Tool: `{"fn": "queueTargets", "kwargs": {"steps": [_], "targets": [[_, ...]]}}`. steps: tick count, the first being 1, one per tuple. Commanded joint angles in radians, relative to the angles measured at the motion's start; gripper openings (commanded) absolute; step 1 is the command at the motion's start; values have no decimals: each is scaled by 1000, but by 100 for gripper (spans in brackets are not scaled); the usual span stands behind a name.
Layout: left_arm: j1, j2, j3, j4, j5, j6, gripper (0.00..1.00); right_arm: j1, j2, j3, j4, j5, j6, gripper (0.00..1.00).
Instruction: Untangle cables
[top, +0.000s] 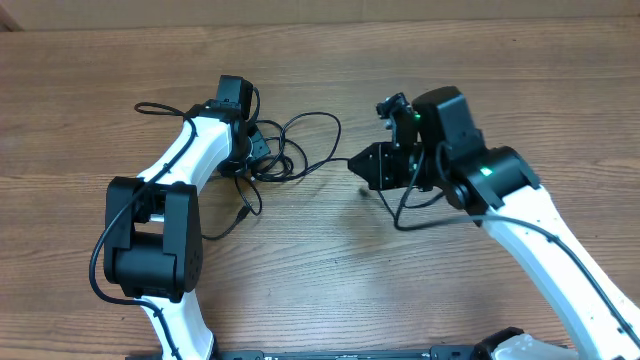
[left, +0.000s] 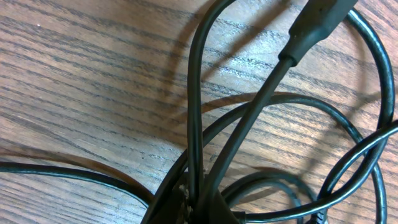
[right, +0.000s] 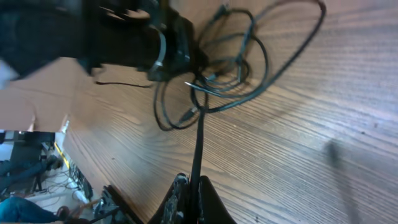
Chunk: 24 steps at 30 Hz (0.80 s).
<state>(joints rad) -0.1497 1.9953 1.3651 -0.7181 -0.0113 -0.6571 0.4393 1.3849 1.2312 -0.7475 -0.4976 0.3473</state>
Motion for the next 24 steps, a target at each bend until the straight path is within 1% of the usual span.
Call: {"fn": "queueTargets", "kwargs": {"steps": [1,7,13,19,24], "targets": [[5,-21,-8,-3,-6,-20,4,-3,-79,7,17,3,20,4],[5,-21,-8,-4,-6,-20,4,-3,-170,8,35,20,54,4],[5,-21,-8,-7,-6,-20,4,-34,-245,8,35,116,117,4],[5,-21,-9,-7,-6,-20,5,-155,-314,8,34,141,216,4],[6,-21,-8,-8,-8,-19,4,-298,-378,8,35,142,275,4]]}}
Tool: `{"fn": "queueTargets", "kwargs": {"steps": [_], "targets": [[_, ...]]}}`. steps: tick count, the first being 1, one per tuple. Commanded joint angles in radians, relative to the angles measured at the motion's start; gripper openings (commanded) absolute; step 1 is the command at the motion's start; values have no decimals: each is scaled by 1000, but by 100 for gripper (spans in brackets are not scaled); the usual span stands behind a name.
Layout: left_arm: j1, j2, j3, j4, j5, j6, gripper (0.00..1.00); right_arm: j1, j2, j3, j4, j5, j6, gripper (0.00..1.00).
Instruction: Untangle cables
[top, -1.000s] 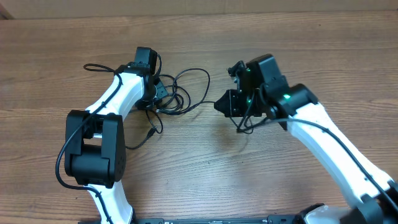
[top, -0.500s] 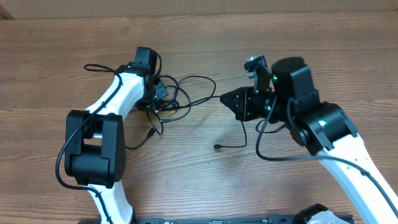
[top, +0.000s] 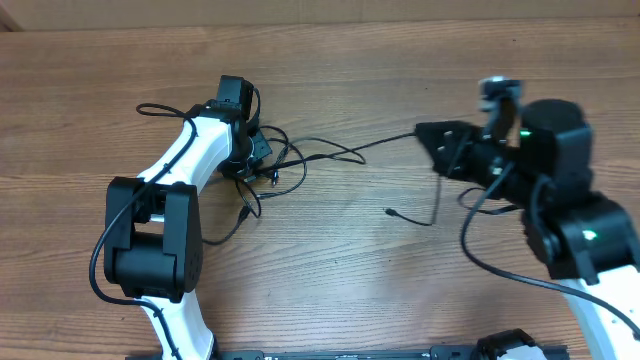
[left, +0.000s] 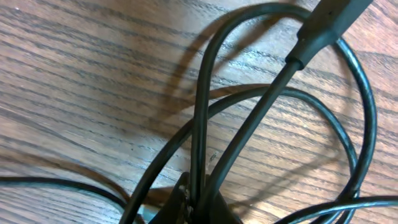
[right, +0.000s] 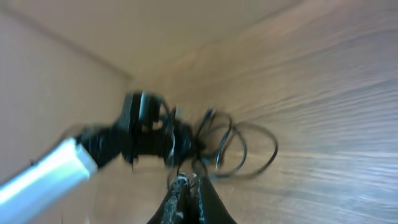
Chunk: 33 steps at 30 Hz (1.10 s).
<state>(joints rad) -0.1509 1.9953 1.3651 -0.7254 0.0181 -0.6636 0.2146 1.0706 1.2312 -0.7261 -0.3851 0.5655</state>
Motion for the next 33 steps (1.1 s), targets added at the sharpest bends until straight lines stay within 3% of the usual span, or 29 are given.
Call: {"fn": "queueTargets", "kwargs": {"steps": [1,8,15,21,23,25,32,33], "targets": [[7,-21,-9,-3,-47,-13,4,-103,-73,8,13,30,56,4],[8,-21,-9,-8,-80,-13,6,-310,-95,8,-84,30,60,4],[8,-21,-8,-7,-51,-9,39,-340,-23,5,-238,25,56,4],[8,-21,-8,-6,-50,10,63,-296,89,5,-319,-8,56,45],[8,-21,-8,-2,-40,37,78,-270,137,5,-327,-37,56,50],[8,-21,-7,5,-10,85,100,-234,188,5,-328,-43,56,53],[8,-23,74,-75,69,248,99,-108,374,5,-312,-43,61,52],[8,-23,90,-95,68,266,94,-92,399,5,-307,-43,64,52]]}}
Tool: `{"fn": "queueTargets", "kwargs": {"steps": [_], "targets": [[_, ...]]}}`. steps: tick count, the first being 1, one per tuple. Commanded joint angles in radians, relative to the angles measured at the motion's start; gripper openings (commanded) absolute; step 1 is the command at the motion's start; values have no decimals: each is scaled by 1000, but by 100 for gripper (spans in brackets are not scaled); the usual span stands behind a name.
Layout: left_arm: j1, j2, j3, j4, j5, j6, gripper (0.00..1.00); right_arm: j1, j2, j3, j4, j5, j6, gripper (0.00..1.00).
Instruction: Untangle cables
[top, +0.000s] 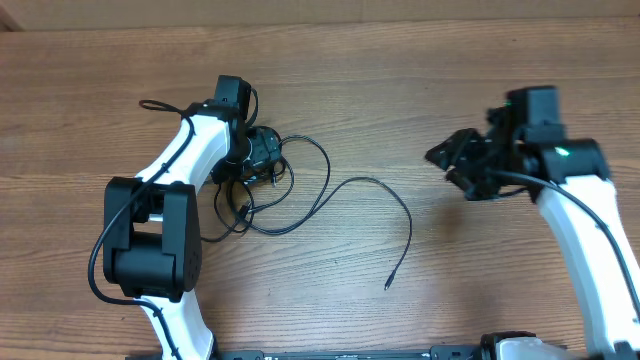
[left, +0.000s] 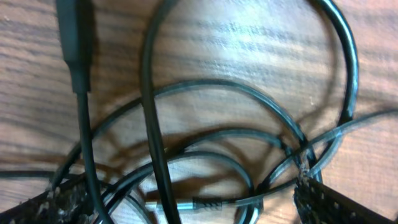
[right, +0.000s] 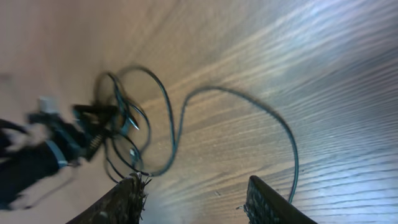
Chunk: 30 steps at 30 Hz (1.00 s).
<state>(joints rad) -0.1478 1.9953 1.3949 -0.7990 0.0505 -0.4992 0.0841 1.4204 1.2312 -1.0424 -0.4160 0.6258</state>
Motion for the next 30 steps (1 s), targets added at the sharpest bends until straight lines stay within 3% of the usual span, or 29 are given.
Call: {"fn": "queueTargets", "kwargs": {"steps": [1,8,12,17,23,30], "targets": [[5,-23,76,-39,37,122,89,58,79,5,17,-12,13,52],[5,-21,87,-47,35,179,76,186,232,5,88,-12,264,51],[5,-21,87,-40,35,178,63,274,294,5,164,-12,409,33],[3,-21,87,-37,36,177,67,396,371,5,307,-11,515,18],[3,-21,87,-37,35,177,73,525,444,5,369,60,713,37],[3,-21,87,-37,36,177,75,627,457,5,380,179,876,36]]}}
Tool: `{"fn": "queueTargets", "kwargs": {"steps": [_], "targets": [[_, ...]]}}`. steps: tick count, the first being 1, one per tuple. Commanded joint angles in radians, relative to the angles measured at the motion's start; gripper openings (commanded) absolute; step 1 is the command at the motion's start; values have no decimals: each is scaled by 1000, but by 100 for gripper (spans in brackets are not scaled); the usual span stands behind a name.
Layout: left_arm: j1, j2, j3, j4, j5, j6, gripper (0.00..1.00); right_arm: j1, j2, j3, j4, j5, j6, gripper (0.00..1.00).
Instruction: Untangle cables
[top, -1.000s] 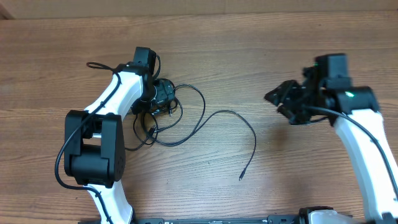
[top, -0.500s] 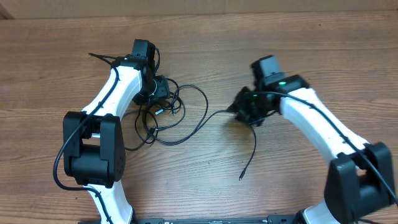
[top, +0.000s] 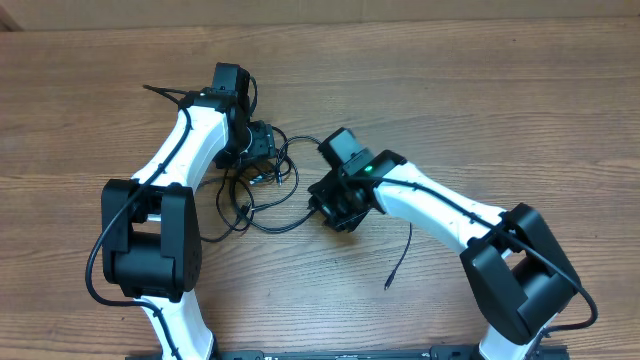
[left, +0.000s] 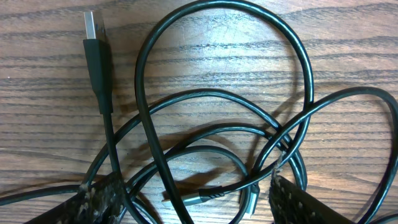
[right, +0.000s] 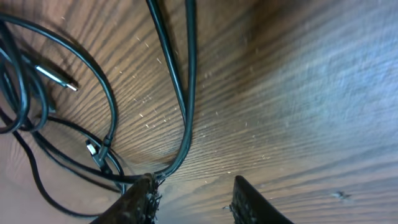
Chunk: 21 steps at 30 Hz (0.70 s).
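A tangle of black cables (top: 262, 175) lies left of the table's middle. It shows up close as crossing loops (left: 217, 106), with a USB plug (left: 93, 34) and a small silver plug (left: 198, 198). My left gripper (top: 258, 145) hangs open over the knot, its fingers (left: 93, 202) either side of the loops. My right gripper (top: 335, 205) is open at the right edge of the tangle. A double cable strand (right: 180, 112) runs past its left finger (right: 140, 199); nothing lies between its fingers. One cable's tail (top: 400, 262) trails toward the front.
Bare wooden tabletop (top: 520, 110) surrounds the cables. A loose cable end (top: 160, 92) sticks out behind my left arm. The right arm's white forearm (top: 440, 205) lies across the table's middle.
My right gripper, open at the table's right side, now sits open at the right edge of the tangle. The left gripper stays open over the knot. The freed tail's end has not moved.
First both grippers were shut on cables, the left at the knot, the right on one strand near the middle. Then the right held that strand stretched out to the right. Later both were open, the strand lying in a loose arc. Now the right is back at the tangle.
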<state>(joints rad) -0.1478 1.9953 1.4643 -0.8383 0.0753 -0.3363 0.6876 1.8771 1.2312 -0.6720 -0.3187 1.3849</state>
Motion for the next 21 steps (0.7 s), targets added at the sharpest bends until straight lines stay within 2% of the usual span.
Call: {"fn": "queueTargets", "kwargs": {"steps": [1,5,12,21], "targets": [[3,-21,18,2,11,14,75,35,0,5,13,99,137,34],[3,-21,18,2,11,14,75,82,0,5,29,185,220,34],[3,-21,18,2,11,14,76,138,15,0,122,283,224,36],[3,-21,18,2,11,14,77,143,85,0,130,292,224,33]]}}
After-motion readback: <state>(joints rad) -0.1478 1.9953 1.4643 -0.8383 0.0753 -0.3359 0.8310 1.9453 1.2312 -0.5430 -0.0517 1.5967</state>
